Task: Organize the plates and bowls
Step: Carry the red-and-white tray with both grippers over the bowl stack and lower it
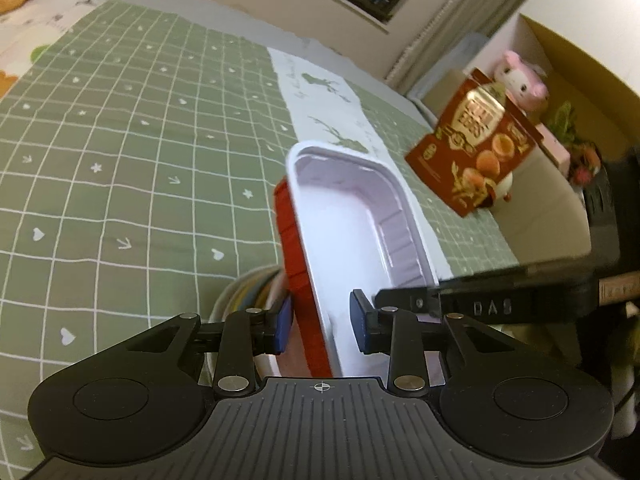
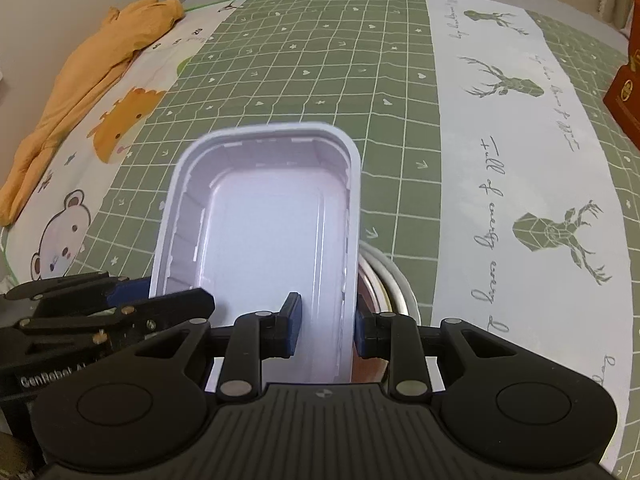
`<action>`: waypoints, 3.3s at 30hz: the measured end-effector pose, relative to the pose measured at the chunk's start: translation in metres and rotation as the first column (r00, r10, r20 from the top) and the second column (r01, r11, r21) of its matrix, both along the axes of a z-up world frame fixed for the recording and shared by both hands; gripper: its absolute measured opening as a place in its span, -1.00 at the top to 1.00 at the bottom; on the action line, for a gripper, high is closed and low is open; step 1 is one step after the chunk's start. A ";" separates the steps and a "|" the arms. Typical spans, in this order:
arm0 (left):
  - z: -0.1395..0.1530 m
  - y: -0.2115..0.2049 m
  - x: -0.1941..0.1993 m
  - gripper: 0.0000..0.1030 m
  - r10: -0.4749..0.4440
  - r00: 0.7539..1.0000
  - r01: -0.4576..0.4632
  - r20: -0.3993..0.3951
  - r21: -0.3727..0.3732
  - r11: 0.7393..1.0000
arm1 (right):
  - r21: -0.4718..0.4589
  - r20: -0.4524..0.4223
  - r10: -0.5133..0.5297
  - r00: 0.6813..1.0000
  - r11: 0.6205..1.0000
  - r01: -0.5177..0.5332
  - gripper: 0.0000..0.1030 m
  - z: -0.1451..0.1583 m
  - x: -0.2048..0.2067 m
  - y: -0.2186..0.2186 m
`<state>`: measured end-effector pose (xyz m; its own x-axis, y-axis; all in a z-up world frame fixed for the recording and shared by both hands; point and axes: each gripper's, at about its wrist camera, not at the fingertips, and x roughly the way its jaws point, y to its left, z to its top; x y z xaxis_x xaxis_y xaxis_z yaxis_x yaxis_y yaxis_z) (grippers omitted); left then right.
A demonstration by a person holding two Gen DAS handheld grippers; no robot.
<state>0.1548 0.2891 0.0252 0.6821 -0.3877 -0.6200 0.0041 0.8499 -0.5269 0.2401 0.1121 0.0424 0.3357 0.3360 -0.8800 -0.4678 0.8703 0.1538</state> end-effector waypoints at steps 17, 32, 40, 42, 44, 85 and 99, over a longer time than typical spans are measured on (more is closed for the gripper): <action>-0.015 0.028 0.019 0.35 0.055 0.998 -0.057 -0.014 -0.177 0.983 | 0.019 0.020 -0.051 0.998 0.999 0.051 0.50 -0.001 0.024 0.008; -0.007 0.002 -0.012 0.39 -0.025 0.999 0.024 -0.024 -0.043 0.999 | 0.070 -0.030 0.016 0.999 0.997 -0.014 0.50 0.008 -0.022 -0.015; -0.003 -0.021 -0.013 0.44 -0.056 0.998 0.056 -0.014 0.032 0.998 | 0.060 -0.045 -0.013 0.999 0.998 0.016 0.48 -0.005 -0.020 -0.026; 0.000 -0.029 -0.012 0.44 -0.065 0.998 0.065 -0.005 0.065 0.996 | 0.060 -0.050 -0.023 0.998 0.998 0.026 0.48 -0.006 -0.018 -0.030; 0.002 -0.032 -0.013 0.44 -0.078 0.997 0.078 -0.004 0.084 0.993 | 0.058 -0.042 -0.033 0.999 0.998 0.036 0.48 -0.005 -0.017 -0.034; 0.006 0.014 -0.017 0.50 0.031 0.999 -0.030 0.025 -0.034 0.999 | 0.039 0.021 -0.014 1.000 0.999 0.013 0.48 -0.001 -0.018 -0.016; 0.011 -0.004 -0.021 0.51 -0.042 0.998 0.042 0.041 -0.005 0.999 | 0.023 0.031 0.001 1.000 1.000 -0.002 0.48 -0.003 -0.023 -0.016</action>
<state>0.1343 0.2855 0.0365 0.6899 -0.4202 -0.5895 0.0618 0.8455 -0.5303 0.2171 0.0963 0.0393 0.3621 0.3568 -0.8611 -0.4740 0.8660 0.1595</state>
